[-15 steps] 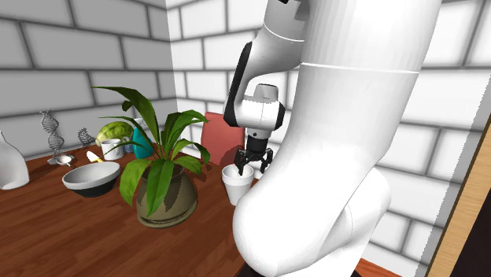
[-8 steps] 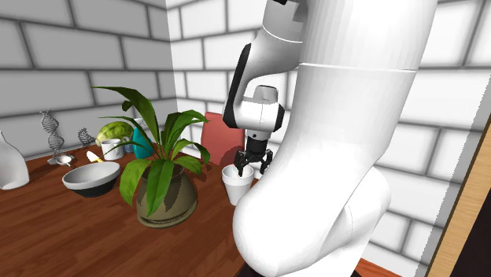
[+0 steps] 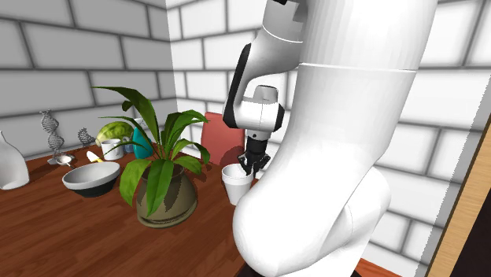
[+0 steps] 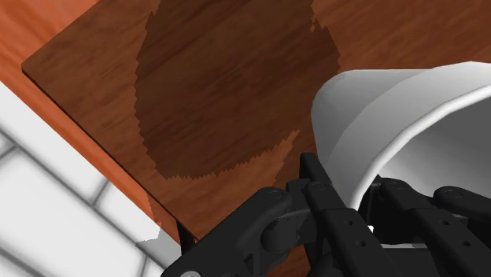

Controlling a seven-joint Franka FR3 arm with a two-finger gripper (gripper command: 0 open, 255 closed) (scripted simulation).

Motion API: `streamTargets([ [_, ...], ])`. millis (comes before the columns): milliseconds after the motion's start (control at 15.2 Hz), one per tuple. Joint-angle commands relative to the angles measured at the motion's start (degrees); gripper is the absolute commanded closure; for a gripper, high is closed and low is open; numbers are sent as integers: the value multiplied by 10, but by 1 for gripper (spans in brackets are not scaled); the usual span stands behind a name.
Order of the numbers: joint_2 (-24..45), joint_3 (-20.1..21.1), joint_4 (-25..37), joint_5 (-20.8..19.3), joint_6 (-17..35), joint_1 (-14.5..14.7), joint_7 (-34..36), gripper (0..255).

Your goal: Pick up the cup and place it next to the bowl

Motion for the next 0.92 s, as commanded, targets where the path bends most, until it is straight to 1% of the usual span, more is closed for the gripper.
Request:
streamTargets([
  [0, 0, 0, 0, 0, 0, 0, 0, 255],
  [132, 0, 0, 0, 0, 0, 0, 0, 255],
  [462, -36, 5, 9, -32, -42, -8, 28, 255],
  [858, -75, 12, 25, -59, -93, -17, 52, 255],
])
